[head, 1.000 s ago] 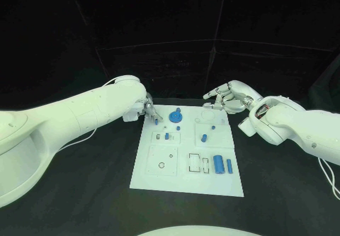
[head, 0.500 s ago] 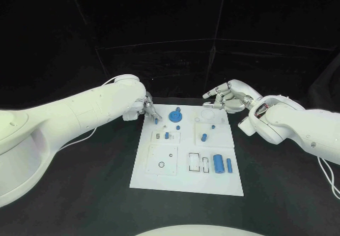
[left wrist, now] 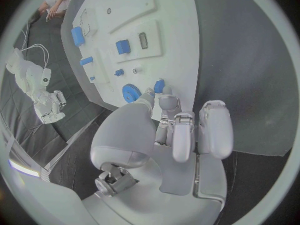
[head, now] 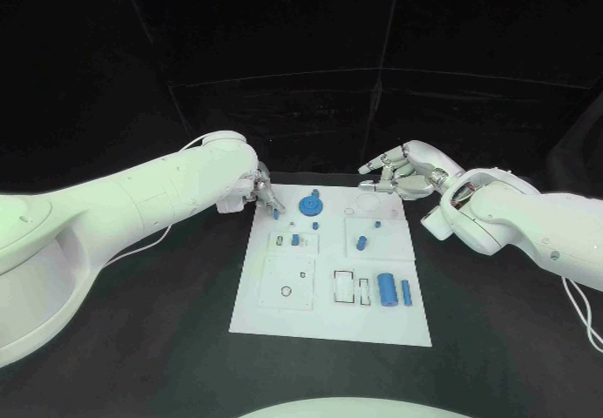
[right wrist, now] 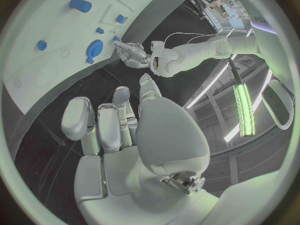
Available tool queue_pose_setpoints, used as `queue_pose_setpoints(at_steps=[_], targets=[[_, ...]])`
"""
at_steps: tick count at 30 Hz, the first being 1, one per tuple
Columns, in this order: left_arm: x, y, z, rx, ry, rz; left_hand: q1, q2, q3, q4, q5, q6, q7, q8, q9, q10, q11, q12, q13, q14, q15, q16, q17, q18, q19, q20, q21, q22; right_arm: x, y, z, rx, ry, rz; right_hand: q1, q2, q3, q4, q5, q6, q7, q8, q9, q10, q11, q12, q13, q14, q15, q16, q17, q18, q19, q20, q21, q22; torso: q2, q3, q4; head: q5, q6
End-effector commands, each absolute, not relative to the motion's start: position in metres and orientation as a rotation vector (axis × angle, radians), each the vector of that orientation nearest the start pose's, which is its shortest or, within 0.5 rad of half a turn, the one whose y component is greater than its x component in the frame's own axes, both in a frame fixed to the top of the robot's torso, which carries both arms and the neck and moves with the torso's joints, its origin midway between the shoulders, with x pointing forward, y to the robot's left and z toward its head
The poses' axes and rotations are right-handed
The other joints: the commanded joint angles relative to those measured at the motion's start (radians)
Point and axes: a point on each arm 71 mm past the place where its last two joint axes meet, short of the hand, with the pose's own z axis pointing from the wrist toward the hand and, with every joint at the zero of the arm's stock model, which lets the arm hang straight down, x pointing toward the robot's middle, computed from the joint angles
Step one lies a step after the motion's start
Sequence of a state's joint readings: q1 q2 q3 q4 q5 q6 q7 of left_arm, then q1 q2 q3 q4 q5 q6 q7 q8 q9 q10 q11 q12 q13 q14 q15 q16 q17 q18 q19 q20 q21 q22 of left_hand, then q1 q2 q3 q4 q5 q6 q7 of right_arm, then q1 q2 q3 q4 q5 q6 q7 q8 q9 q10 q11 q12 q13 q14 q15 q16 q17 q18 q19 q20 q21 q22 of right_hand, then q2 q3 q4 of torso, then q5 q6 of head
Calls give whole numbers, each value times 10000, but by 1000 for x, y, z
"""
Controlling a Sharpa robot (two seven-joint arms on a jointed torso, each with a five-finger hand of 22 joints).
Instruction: Assemble the parts on the task board
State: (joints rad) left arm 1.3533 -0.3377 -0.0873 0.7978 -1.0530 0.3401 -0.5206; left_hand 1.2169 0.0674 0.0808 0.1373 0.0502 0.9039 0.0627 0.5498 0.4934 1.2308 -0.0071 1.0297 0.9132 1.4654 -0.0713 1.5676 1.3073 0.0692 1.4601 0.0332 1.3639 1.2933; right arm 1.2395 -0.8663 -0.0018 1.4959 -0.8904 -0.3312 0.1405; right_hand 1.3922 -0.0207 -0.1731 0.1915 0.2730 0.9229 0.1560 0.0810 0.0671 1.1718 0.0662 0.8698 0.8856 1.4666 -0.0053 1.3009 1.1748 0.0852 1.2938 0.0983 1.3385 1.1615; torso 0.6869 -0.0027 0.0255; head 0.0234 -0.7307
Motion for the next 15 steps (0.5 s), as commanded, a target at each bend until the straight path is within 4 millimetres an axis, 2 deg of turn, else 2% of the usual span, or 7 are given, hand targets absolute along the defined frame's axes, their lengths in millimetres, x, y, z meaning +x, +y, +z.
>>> queue_pose_setpoints(at_steps=[1, 4, 8, 15], targets=[[598, 164, -192, -1761, 23622, -1909, 207, 50, 96, -133, -18, 115, -12, -55, -31, 4, -44, 3, 11, 1054, -20, 32, 2635, -69, 34, 28, 25, 16, 501, -216, -146, 2678, 15891, 10690, -3, 77, -30, -2, 0, -37, -17, 61, 9, -78, -2, -36, -11, 195, -46, -43, -10, 78, -69, 30, -35, -15, -1, -1, 11, 14, 4], [597, 162, -192, -1751, 23693, -2017, 253, 80, 140, -180, -20, 147, -21, -65, -48, 31, -52, 27, 37, 1054, -29, 32, 2635, -68, 32, 19, 22, 16, 501, -216, -146, 2674, 15888, 10696, -3, 77, -30, -2, 0, -37, -17, 61, 9, -78, -2, -36, -11, 195, -46, -43, -10, 78, -69, 30, -35, -15, -10, -1, 20, 10, -14], [596, 162, -192, -1803, 23726, -2113, 72, -62, 18, -127, -25, 198, 6, -102, -90, 55, -34, 29, 33, 1054, -24, 32, 2635, -72, 36, 12, 29, 30, 501, -216, -146, 2671, 15885, 10702, -3, 77, -30, -2, 0, -37, -17, 61, 9, -78, -2, -36, -11, 195, -46, -43, -10, 78, -69, 30, -35, -15, -5, 0, 28, 25, -5], [596, 162, -193, -1888, 23700, -2115, -164, -211, -146, -47, -24, 258, 22, -168, -156, 85, -21, 35, 26, 1054, -12, 32, 2635, -78, 43, 17, 39, 52, 501, -216, -146, 2667, 15874, 10707, -3, 77, -30, -2, 0, -37, -17, 61, 9, -78, -2, -36, -11, 195, -46, -43, -10, 78, -69, 30, -35, -15, 2, -2, 2, 41, 1]])
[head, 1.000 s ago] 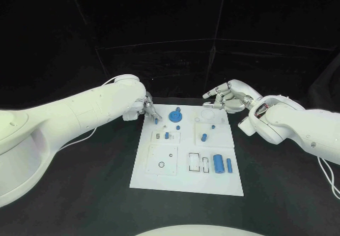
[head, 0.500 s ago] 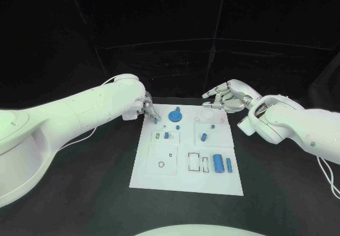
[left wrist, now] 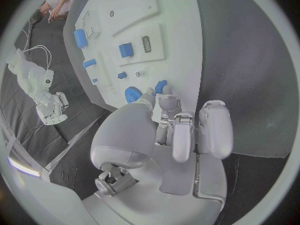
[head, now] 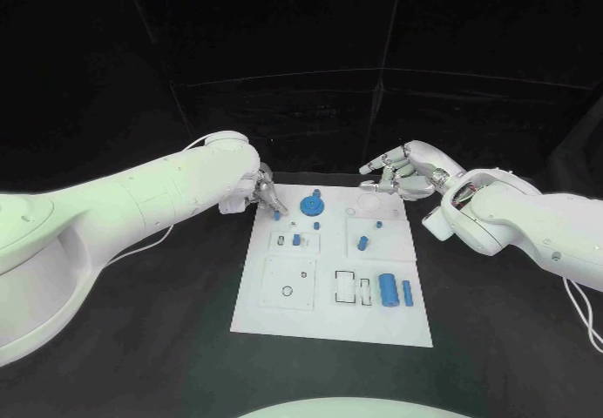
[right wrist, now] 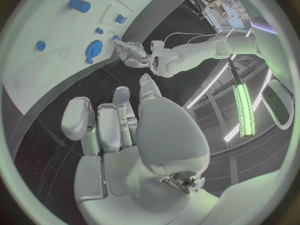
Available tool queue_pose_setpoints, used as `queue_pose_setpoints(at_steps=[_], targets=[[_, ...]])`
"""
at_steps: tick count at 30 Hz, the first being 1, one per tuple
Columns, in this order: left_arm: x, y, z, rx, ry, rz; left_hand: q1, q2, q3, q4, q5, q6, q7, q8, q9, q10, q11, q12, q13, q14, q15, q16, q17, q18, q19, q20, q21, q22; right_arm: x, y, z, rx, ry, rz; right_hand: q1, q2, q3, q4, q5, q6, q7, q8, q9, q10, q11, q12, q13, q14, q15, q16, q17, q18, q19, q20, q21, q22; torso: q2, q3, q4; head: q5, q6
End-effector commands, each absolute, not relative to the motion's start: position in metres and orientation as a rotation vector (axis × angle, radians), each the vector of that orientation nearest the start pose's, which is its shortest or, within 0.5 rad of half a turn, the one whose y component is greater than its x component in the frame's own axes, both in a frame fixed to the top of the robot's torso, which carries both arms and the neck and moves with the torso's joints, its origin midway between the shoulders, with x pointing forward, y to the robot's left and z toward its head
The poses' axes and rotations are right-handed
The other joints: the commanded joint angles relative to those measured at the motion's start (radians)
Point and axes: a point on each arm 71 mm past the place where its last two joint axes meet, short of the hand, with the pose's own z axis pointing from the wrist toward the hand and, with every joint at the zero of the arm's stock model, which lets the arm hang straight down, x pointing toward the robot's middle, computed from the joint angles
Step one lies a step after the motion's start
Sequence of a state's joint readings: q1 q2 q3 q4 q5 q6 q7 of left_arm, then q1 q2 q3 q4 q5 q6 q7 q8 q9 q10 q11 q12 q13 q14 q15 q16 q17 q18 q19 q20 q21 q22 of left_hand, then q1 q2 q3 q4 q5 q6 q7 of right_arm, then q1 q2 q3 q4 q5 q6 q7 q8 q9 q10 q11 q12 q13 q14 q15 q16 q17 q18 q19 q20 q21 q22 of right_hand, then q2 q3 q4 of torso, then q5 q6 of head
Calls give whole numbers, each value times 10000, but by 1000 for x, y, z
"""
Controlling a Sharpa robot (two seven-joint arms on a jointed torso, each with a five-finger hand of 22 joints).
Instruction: Assemble the parts on the task board
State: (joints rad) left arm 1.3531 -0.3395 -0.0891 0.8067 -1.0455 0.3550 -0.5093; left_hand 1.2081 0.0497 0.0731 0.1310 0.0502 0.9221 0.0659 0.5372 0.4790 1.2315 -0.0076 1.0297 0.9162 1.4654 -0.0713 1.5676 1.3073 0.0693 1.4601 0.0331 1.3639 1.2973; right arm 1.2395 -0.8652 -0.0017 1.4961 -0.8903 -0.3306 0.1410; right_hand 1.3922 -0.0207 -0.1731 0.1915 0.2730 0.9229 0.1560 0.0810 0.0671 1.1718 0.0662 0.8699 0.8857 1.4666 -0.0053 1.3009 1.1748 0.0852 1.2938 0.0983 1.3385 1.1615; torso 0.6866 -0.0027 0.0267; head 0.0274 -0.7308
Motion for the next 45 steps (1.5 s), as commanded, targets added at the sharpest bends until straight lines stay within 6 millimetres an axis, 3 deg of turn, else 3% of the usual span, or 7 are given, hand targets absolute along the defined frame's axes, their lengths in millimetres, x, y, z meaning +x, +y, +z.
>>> queue_pose_setpoints(at_steps=[1, 6, 8, 11, 23, 37, 45], targets=[[596, 162, -193, -1893, 23699, -2112, -81, -37, -73, 17, -24, 77, -10, -43, -14, 80, -15, 36, -3, 1054, -12, 32, 2635, -78, 42, 17, 38, 10, 501, -216, -146, 2666, 15873, 10707, 23, 103, -42, -16, 10, -35, -18, 67, 11, -67, -5, -27, -18, 195, -48, -60, -20, 81, -73, 29, -49, -29, 6, -2, -12, 4, 0], [596, 162, -193, -1892, 23708, -2116, 243, 153, 147, -184, -14, 100, -81, -81, -51, 80, -77, 24, -14, 1054, -40, 32, 2635, -76, 43, 10, 37, 14, 501, -216, -146, 2664, 15866, 10710, 23, 103, -42, -16, 10, -35, -18, 67, 11, -67, -5, -27, -18, 195, -48, -60, -20, 81, -73, 29, -49, -29, 7, -3, -11, -5, -1], [596, 162, -193, -1859, 23738, -2130, 1043, 388, 719, -745, -1, 31, -163, -170, -109, 13, -156, -54, -57, 1054, -120, 32, 2635, -63, 31, -40, 13, -10, 500, -216, -146, 2663, 15863, 10711, 23, 103, -42, -16, 10, -35, -18, 67, 11, -67, -5, -27, -18, 195, -48, -60, -20, 81, -73, 29, -49, -29, 6, 2, -9, -3, -12], [595, 161, -193, -1767, 23800, -2210, 1586, 437, 1477, -1328, 9, -24, -97, -251, -169, -32, -107, -190, -148, 1054, -107, 32, 2635, -60, 13, -78, -22, -40, 500, -216, -146, 2662, 15861, 10712, 23, 103, -42, -16, 10, -35, -18, 67, 11, -67, -5, -27, -18, 195, -48, -60, -20, 81, -73, 29, -49, -29, 2, 0, -6, -14, -18], [587, 164, -190, -1615, 23314, -3083, 613, -454, 4023, -2156, -12, 66, -1, -71, -83, 295, -54, -371, -375, 1054, 6, 32, 2635, -63, 31, 14, -18, 35, 500, -218, -146, 2683, 15829, 10671, 22, 104, -42, -16, 9, -35, -18, 67, 11, -65, -5, -24, -16, 195, -48, -59, -19, 81, -72, 29, -49, -28, -22, -2, 20, -2, -21], [559, 177, -177, -2212, 21654, -4328, 130, -814, 4966, -2327, 6, 132, -71, 138, 46, 560, -99, -172, -208, 1054, -54, 32, 2635, -92, 101, -10, 62, 168, 501, -223, -146, 2766, 15794, 10595, 21, 109, -51, -15, 7, -33, -19, 70, 12, -49, -5, 0, 2, 198, -48, -55, -9, 80, -69, 29, -51, -27, -96, -5, 118, -13, -60], [542, 183, -180, -2414, 20963, -4681, 57, -893, 5146, -2353, 10, 144, -82, 182, 74, 616, -111, -132, -173, 1054, -66, 32, 2635, -104, 131, -22, 104, 226, 503, -226, -147, 2822, 15796, 10529, 21, 109, -51, -15, 7, -33, -19, 70, 12, -49, -5, 0, 2, 198, -48, -55, -9, 80, -69, 29, -51, -27, -90, 9, 123, 72, -86]])
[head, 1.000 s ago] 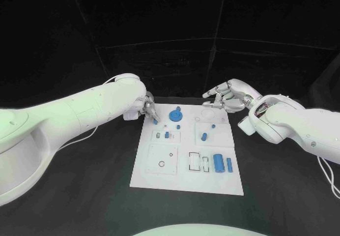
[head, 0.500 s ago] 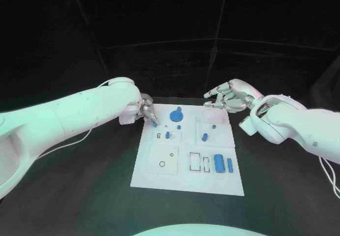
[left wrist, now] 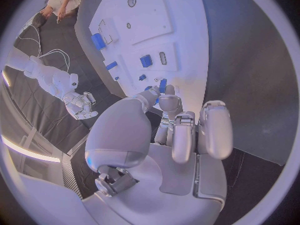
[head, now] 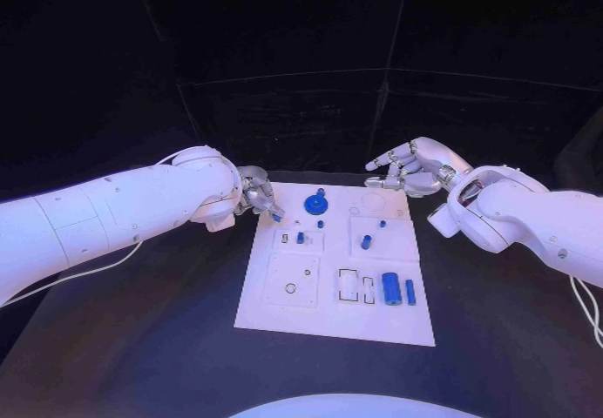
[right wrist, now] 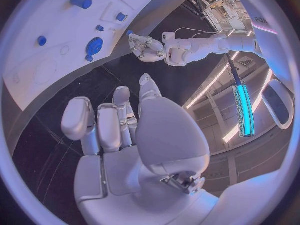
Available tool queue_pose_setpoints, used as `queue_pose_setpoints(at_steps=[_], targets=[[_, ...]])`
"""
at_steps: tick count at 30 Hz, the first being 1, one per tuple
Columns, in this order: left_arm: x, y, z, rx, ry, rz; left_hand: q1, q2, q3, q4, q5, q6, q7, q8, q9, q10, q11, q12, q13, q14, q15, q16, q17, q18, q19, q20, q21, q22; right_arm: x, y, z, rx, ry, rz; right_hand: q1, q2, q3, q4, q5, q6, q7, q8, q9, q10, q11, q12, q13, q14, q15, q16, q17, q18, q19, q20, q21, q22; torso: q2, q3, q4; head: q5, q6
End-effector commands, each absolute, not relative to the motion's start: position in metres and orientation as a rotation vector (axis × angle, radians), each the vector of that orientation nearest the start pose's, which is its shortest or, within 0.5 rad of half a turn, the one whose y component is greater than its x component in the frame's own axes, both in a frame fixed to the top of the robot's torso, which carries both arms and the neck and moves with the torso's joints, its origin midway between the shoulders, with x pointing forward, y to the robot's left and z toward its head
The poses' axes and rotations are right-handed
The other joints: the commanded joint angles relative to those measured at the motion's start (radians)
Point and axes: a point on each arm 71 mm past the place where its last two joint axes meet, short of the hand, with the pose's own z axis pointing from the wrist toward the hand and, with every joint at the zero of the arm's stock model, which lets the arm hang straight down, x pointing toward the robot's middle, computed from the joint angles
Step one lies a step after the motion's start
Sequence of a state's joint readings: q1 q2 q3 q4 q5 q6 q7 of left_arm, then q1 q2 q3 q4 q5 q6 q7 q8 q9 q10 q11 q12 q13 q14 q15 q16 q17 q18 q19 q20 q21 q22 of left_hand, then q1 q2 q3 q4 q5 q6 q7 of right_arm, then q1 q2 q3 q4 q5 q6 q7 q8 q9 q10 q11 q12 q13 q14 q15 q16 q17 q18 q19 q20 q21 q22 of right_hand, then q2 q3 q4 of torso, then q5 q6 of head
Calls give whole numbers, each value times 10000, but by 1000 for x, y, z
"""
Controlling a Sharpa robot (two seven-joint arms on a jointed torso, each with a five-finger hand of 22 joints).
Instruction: Assemble the parts on the task board
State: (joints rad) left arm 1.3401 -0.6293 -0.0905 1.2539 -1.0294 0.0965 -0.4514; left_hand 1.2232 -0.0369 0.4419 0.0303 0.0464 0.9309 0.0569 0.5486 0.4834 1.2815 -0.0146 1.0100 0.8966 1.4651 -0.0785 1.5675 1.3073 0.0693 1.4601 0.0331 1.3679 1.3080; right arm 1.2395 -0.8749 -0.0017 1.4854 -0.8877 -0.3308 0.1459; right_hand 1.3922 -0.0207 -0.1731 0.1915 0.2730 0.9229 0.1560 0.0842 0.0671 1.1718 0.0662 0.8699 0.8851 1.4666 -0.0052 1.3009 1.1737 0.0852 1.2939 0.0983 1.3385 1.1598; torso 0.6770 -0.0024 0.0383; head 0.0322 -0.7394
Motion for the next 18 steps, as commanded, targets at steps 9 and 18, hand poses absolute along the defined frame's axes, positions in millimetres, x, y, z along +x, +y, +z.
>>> queue_pose_setpoints(at_steps=[9, 18], targets=[[527, 181, -196, -2498, 21037, -4713, -132, -58, 1545, -1350, 49, 65, 3, 91, 44, 149, -48, 91, 46, 1057, -1, 33, 2635, -104, 136, -27, 67, 124, 504, -226, -147, 2836, 15800, 10504, 21, 109, -51, -15, 7, -33, -19, 38, 12, -49, -5, 0, 8, 198, -48, -55, 2, 80, -69, 28, -50, -9, 16, 1, -31, 52, -36], [520, 174, -205, -2232, 21522, -4741, -152, -68, 1593, -1349, 48, 67, 2, 101, 50, 157, -51, 90, 43, 1057, -5, 33, 2635, -101, 133, -30, 56, 112, 505, -227, -147, 2844, 15806, 10487, 21, 109, -51, -15, 7, -33, -19, 38, 12, -49, -5, 0, 8, 198, -48, -55, 2, 80, -69, 28, -50, -9, 17, 4, -24, 38, -53]])
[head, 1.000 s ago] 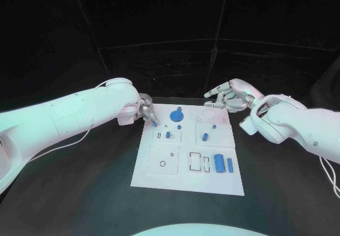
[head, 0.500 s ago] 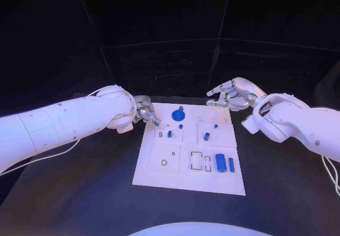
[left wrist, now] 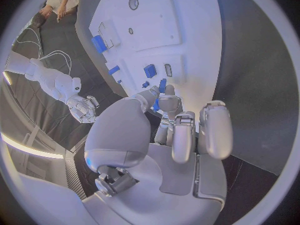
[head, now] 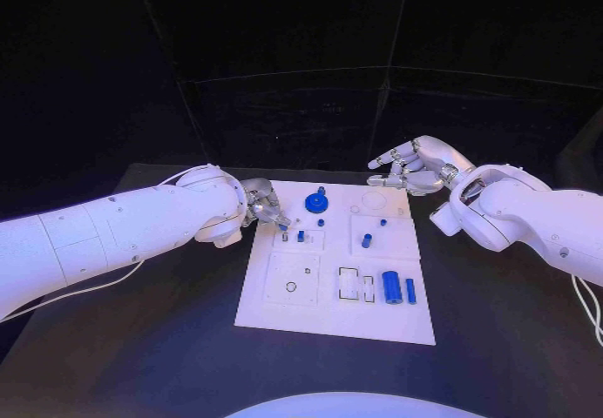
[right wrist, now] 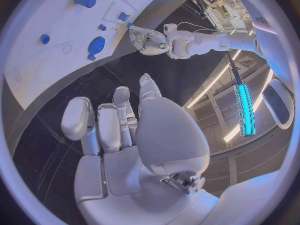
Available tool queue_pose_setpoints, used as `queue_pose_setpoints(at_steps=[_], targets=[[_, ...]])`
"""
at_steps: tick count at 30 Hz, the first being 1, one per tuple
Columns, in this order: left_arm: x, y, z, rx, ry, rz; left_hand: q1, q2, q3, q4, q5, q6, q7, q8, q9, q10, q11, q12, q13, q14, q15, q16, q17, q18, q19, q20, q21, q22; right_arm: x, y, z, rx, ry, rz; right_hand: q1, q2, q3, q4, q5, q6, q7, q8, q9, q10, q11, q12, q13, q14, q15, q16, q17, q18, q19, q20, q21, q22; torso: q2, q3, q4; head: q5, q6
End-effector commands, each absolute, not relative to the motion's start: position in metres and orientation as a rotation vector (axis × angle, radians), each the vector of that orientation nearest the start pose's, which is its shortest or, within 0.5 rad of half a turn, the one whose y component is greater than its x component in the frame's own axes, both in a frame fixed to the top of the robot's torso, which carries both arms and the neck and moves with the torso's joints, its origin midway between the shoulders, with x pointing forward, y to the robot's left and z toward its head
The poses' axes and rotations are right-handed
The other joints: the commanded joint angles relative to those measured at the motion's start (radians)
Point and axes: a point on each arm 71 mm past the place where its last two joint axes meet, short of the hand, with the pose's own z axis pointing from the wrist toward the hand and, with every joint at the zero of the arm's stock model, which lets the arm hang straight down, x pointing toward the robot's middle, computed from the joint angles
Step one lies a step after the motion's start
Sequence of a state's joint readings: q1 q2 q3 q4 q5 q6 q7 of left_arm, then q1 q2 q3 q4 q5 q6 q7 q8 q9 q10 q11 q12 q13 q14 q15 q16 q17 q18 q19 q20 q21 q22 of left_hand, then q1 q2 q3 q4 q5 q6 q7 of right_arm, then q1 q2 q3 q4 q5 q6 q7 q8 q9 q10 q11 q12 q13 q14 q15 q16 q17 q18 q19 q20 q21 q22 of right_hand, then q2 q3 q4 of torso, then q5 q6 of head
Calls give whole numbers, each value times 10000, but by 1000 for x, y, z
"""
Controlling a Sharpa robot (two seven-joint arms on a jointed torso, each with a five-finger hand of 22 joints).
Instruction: Assemble the parts on the task board
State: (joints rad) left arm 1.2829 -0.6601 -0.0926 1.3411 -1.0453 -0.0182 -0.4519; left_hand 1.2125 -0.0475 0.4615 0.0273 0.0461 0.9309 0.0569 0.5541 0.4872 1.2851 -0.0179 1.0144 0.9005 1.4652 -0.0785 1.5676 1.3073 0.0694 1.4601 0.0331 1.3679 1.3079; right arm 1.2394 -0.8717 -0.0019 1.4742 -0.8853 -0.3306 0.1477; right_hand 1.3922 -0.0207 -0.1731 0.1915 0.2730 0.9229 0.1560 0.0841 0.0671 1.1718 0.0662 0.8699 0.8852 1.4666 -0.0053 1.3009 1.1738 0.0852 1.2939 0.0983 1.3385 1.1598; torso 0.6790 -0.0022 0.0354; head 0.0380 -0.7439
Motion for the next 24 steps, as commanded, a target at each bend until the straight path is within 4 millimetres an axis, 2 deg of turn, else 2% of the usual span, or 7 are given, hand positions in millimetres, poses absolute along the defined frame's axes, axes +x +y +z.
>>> queue_pose_setpoints(at_steps=[1, 5, 24], targets=[[520, 173, -206, -2182, 21603, -4727, -45, 38, 1397, -1319, 51, 66, 1, 46, 12, 122, -18, 47, 4, 1056, -5, 32, 2635, -101, 133, -30, 56, 113, 505, -227, -147, 2845, 15807, 10485, 21, 109, -51, -15, 7, -33, -19, 39, 12, -49, -5, 0, 7, 198, -48, -55, 1, 80, -69, 28, -51, -10, -3, 2, 6, -18, -8], [517, 172, -210, -2003, 21958, -4558, -45, 38, 1397, -1319, 51, 66, 1, 46, 12, 122, -18, 47, 4, 1056, -5, 32, 2635, -101, 133, -30, 56, 113, 505, -227, -147, 2847, 15809, 10482, 21, 109, -51, -15, 7, -33, -19, 39, 12, -49, -5, 0, 7, 198, -48, -55, 1, 80, -69, 28, -51, -10, -5, 10, 4, 0, -16], [517, 176, -220, -1836, 22666, -3831, -61, 35, 1448, -1319, 51, 62, 1, 53, 18, 119, -18, 34, -11, 1056, -7, 32, 2635, -99, 129, -33, 46, 102, 505, -226, -147, 2831, 15813, 10509, 21, 109, -51, -15, 7, -33, -19, 39, 12, -49, -5, 0, 7, 198, -48, -55, 1, 80, -69, 28, -51, -10, 2, 5, 5, -20, -78]])
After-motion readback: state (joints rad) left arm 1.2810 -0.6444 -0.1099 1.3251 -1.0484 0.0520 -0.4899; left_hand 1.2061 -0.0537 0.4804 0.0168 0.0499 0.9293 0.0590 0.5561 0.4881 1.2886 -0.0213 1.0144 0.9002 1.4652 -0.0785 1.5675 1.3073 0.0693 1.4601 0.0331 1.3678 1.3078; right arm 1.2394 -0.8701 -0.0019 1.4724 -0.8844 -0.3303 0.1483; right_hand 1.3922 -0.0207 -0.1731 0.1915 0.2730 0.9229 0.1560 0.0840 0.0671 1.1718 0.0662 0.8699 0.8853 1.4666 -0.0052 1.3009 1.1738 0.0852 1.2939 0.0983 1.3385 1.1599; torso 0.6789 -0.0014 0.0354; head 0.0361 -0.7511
